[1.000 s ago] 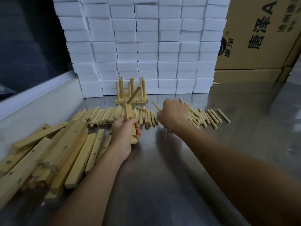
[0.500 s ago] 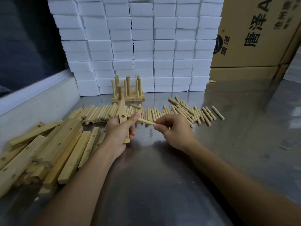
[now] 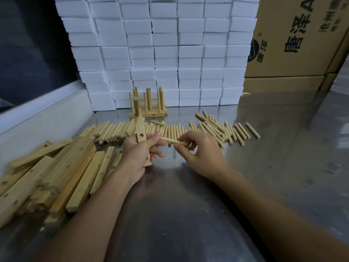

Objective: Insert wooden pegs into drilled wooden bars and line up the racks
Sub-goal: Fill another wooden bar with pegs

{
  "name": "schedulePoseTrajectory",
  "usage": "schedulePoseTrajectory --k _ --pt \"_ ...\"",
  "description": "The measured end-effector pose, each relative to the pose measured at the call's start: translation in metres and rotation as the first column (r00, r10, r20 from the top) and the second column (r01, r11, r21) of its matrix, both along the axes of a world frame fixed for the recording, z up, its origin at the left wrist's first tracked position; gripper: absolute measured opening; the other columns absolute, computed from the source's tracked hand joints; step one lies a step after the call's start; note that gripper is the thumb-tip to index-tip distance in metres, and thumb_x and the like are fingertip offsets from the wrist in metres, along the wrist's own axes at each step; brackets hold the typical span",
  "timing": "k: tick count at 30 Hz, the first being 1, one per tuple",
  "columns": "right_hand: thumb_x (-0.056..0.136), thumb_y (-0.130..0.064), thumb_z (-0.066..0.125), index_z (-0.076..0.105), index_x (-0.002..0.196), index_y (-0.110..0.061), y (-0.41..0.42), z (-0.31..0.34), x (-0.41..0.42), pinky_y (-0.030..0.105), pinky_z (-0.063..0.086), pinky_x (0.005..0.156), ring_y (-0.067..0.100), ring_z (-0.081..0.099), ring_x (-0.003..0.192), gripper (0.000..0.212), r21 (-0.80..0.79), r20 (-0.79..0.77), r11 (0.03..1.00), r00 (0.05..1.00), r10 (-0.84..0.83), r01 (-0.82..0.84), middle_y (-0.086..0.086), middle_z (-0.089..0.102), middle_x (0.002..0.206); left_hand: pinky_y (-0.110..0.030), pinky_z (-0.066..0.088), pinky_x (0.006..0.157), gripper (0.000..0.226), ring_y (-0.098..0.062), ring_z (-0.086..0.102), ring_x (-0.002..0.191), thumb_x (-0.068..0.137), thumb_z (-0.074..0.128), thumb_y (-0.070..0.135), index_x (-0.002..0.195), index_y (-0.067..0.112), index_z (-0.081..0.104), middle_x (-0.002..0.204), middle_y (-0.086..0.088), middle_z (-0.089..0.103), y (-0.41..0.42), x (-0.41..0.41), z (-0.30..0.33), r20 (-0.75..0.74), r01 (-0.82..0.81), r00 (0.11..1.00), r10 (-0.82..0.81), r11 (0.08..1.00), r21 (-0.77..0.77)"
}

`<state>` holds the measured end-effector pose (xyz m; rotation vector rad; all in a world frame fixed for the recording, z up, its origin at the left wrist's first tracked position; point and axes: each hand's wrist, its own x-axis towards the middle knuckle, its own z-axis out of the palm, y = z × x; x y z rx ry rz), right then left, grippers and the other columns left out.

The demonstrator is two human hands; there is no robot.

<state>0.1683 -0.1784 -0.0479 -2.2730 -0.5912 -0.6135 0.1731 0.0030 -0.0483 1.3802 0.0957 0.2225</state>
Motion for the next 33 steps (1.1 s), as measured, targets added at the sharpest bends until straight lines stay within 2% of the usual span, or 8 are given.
schedulePoseTrajectory --k 6,10,14,18,21,26,29,33 --pt "0.097 -0.031 0.062 0.070 0.105 -0.011 0.009 0.004 -0.007 0.042 0.048 0.075 0.021 0.059 0.083 0.022 -0.097 0.134 0.995 0.990 0.052 -0.039 0.002 0.070 0.090 -0.020 0.038 0.037 0.019 -0.024 0.073 0.060 0.097 0.062 0.026 0.094 0.008 0.066 0.081 -0.010 0.077 -0.005 0.000 -0.003 0.043 0.070 0.996 -0.077 0.985 0.156" --pt "0.097 -0.022 0.063 0.072 0.109 -0.008 0.011 0.005 -0.009 0.042 0.053 0.070 0.020 0.066 0.078 0.020 -0.017 0.141 0.994 0.984 0.106 -0.104 0.004 0.073 0.092 -0.020 0.038 0.038 0.018 -0.022 0.070 0.054 0.096 0.063 0.026 0.094 0.008 0.066 0.080 -0.010 0.076 -0.004 0.000 -0.003 0.047 0.088 0.994 -0.097 0.982 0.170" --pt "0.092 -0.016 0.070 0.077 0.102 -0.011 0.010 -0.001 -0.006 0.023 0.052 0.068 0.007 0.063 0.076 0.013 0.180 0.066 0.980 0.995 0.071 -0.082 -0.006 0.070 0.084 -0.023 0.038 0.038 0.014 -0.015 0.053 0.039 0.096 0.063 0.023 0.094 0.009 0.065 0.068 0.000 0.071 -0.005 0.000 -0.003 0.070 0.039 0.996 -0.052 0.983 0.178" --pt "0.092 -0.018 0.069 0.076 0.105 -0.014 0.003 -0.007 0.003 0.008 0.048 0.066 -0.004 0.063 0.077 0.015 0.329 -0.082 0.944 0.997 0.008 0.020 -0.014 0.069 0.084 -0.024 0.035 0.037 0.010 -0.018 0.044 0.038 0.089 0.052 0.000 0.092 0.010 0.054 0.060 -0.003 0.049 -0.001 0.000 0.001 0.044 0.052 0.998 -0.050 0.998 -0.039" --pt "0.091 -0.014 0.067 0.076 0.105 -0.016 0.000 -0.007 0.006 0.015 0.051 0.060 0.005 0.065 0.070 0.016 0.446 -0.125 0.893 0.992 0.001 0.056 -0.009 0.071 0.079 -0.025 0.037 0.038 0.021 -0.019 0.048 0.041 0.085 0.038 -0.009 0.092 0.005 0.052 0.069 -0.008 0.050 -0.001 0.000 0.003 0.028 0.038 0.999 -0.035 0.991 -0.132" --pt "0.091 -0.013 0.069 0.076 0.103 -0.015 0.002 -0.003 0.005 0.040 0.060 0.071 0.016 0.068 0.071 0.013 0.517 -0.099 0.855 0.995 0.005 0.047 -0.003 0.072 0.077 -0.029 0.048 0.042 0.018 -0.019 0.061 0.057 0.099 0.046 0.004 0.097 0.013 0.061 0.083 -0.008 0.061 -0.007 -0.003 0.005 0.008 0.042 0.999 -0.042 0.994 -0.104" --pt "0.094 -0.016 0.067 0.075 0.102 -0.015 0.004 -0.002 0.002 0.039 0.058 0.068 0.015 0.066 0.067 0.012 0.494 -0.050 0.869 0.999 0.018 0.009 -0.004 0.070 0.072 -0.023 0.036 0.036 0.016 -0.019 0.059 0.055 0.102 0.047 0.016 0.107 0.022 0.061 0.094 -0.010 0.064 -0.012 -0.003 0.004 -0.011 0.062 0.998 -0.063 0.998 -0.004" --pt "0.095 -0.023 0.066 0.075 0.103 -0.016 0.007 -0.005 -0.001 0.026 0.046 0.050 0.010 0.052 0.052 0.014 0.392 -0.005 0.919 0.999 0.033 -0.028 -0.012 0.062 0.060 -0.015 0.019 0.036 0.010 -0.015 0.041 0.042 0.101 0.044 0.012 0.102 0.009 0.054 0.079 -0.009 0.053 -0.019 -0.004 0.001 0.006 0.117 0.993 -0.117 0.993 0.031"
